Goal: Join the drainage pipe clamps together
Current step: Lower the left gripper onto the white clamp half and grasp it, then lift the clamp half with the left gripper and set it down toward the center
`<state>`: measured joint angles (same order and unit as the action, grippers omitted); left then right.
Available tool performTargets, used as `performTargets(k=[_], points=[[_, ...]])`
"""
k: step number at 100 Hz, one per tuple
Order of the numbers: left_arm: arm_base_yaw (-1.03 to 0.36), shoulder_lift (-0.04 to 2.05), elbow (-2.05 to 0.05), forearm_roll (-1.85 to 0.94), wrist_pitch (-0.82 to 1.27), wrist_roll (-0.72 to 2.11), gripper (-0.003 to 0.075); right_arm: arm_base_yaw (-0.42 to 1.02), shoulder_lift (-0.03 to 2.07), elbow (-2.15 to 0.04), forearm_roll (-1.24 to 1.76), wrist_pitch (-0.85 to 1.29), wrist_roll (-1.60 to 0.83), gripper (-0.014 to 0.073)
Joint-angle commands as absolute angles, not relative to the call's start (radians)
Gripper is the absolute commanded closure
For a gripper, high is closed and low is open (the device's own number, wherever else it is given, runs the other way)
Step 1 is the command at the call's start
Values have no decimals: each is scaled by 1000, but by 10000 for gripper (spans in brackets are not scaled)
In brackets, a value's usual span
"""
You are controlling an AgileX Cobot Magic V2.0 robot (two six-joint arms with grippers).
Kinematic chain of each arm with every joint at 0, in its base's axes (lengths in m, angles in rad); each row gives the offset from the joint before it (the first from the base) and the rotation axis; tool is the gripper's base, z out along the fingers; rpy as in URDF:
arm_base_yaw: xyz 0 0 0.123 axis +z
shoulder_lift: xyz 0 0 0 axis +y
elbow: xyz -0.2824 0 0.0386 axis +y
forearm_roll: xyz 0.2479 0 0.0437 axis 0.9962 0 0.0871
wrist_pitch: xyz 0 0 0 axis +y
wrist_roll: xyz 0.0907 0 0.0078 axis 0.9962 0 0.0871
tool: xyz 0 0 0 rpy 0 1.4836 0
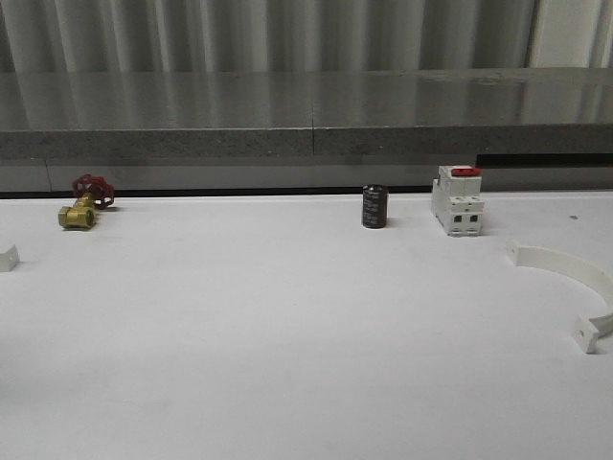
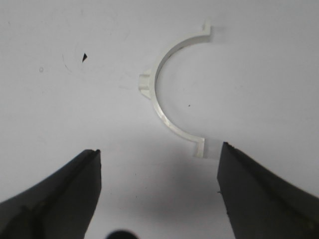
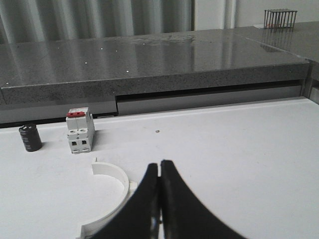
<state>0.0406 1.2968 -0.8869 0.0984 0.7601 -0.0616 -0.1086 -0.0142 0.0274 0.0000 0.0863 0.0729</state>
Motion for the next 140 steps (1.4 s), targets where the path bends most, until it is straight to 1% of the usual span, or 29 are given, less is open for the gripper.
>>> performTargets(k=[1, 27, 58, 81, 105, 112, 117, 129, 136, 140], points=[[51, 1376, -980, 90, 802, -76, 228, -114, -30, 11, 0, 14, 68, 660], [51, 1636, -1124, 68, 826, -76, 228, -114, -30, 11, 0, 14, 68, 660], [51, 1831, -1266, 65, 847, -76, 228, -114, -30, 11, 0, 14, 68, 660], [51, 1902, -1313, 65, 845, -76, 228, -114, -30, 11, 0, 14, 68, 660], [51, 1916, -1324, 65, 824, -76, 232, -114, -30, 11, 0, 14, 68, 660], [51, 1916, -1324, 65, 835, -76, 277, -114, -30, 11, 0, 14, 68, 660], [51, 1916, -1324, 65, 847, -76, 335, -114, -30, 11, 0, 14, 68, 660], [51, 1916, -1324, 65, 851, -76, 503, -114, -30, 11, 0, 14, 68, 660], [51, 1916, -1324, 65, 851, -76, 580, -114, -30, 11, 0, 14, 68, 660], [51, 1916, -1324, 65, 851, -76, 612, -114, -30, 11, 0, 14, 68, 660]])
